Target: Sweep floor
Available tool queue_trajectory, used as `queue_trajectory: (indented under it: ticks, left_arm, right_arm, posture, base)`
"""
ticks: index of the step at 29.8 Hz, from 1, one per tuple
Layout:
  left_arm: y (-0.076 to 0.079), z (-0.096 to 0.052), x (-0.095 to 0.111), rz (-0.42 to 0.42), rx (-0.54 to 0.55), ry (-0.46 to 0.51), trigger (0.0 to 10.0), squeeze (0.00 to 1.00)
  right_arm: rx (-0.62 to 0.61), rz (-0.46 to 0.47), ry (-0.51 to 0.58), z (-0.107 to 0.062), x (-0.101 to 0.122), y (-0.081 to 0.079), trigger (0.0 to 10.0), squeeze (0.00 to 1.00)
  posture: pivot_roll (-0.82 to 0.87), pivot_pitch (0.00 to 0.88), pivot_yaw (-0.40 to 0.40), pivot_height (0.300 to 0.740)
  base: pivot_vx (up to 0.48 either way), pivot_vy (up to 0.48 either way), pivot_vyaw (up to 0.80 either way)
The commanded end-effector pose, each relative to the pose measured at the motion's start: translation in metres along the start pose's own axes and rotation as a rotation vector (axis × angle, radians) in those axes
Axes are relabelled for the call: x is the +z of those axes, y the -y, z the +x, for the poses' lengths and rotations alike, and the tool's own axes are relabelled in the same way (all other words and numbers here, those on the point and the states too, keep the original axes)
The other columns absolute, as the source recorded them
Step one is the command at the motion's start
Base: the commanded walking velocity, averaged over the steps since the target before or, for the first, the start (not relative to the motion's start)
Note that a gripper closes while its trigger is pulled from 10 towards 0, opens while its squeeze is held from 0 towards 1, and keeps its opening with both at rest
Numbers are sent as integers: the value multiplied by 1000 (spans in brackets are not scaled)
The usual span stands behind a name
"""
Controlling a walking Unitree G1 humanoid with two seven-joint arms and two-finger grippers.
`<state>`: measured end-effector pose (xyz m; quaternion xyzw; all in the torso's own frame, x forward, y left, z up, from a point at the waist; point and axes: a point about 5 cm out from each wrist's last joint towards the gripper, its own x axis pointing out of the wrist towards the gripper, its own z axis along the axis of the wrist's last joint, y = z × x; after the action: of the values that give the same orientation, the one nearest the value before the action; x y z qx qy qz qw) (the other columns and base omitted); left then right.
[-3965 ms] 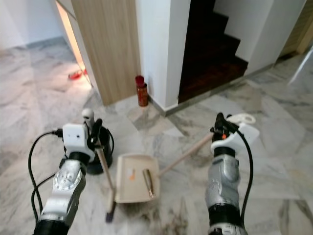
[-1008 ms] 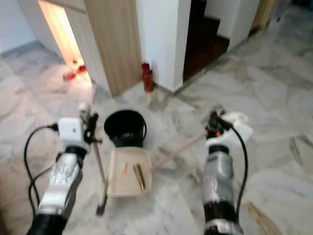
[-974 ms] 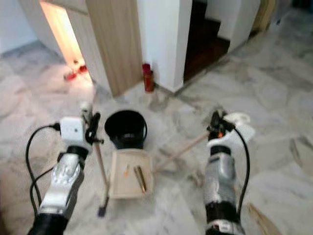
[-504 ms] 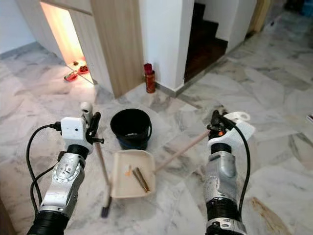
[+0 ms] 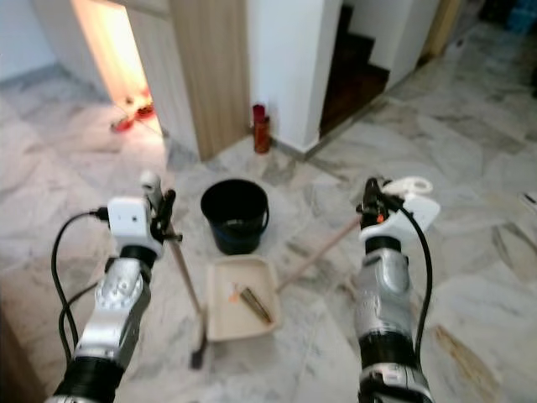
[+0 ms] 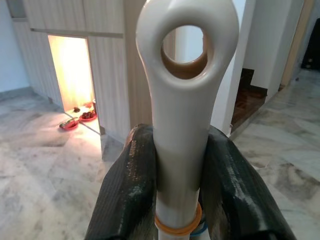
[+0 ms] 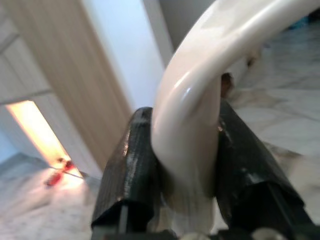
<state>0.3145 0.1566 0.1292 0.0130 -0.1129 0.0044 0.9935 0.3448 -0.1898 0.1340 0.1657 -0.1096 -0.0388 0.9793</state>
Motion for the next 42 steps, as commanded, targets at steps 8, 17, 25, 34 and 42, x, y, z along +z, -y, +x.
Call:
queue_trajectory:
  ticks: [8, 17, 25, 34, 42]
  left_arm:
    - [0, 4, 12, 19, -5, 71, 10000, 0]
    - [-1, 4, 12, 23, -2, 72, 10000, 0]
    - [-3, 4, 14, 30, 5, 76, 10000, 0]
    - [-8, 3, 14, 43, 12, 75, 10000, 0]
    - [-13, 3, 14, 57, 24, 70, 10000, 0]
  right_arm:
    - [94, -85, 92, 4, 17, -17, 10000, 0]
    - [210, -206, 170, 7, 31, -29, 10000, 0]
    - [159, -136, 148, 7, 25, -27, 10000, 0]
    - [110, -82, 129, 5, 19, -23, 10000, 0]
    - [73, -19, 133, 5, 19, -22, 10000, 0]
  posture:
    - [36, 0, -16, 740]
    - [36, 0, -3, 740]
    - [41, 0, 5, 740]
    - [50, 0, 6, 740]
    - [56, 0, 8, 740]
  base:
    - [0, 0, 0]
    - [0, 0, 0]
    - [0, 0, 0]
    - [0, 0, 0]
    - [0, 0, 0]
